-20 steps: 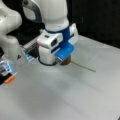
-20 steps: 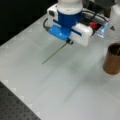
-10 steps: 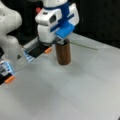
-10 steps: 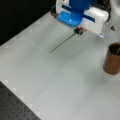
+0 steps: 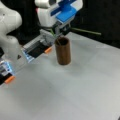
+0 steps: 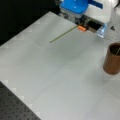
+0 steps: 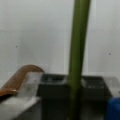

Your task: Flower insertion into a vase

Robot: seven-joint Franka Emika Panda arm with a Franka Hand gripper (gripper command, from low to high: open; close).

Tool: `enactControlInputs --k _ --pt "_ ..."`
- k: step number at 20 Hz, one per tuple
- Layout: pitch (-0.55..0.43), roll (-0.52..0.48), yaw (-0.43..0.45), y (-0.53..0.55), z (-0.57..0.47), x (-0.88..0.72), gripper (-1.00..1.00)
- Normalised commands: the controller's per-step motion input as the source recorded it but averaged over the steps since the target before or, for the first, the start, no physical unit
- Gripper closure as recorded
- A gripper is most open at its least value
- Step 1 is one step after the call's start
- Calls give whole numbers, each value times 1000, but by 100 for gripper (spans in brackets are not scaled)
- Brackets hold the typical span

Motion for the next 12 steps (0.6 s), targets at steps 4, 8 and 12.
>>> enactControlInputs --k 4,8,12 --pt "223 21 -141 570 31 -20 100" --pt "205 -31 -69 366 -40 -160 100" --pt "174 -18 -60 161 -46 -275 100"
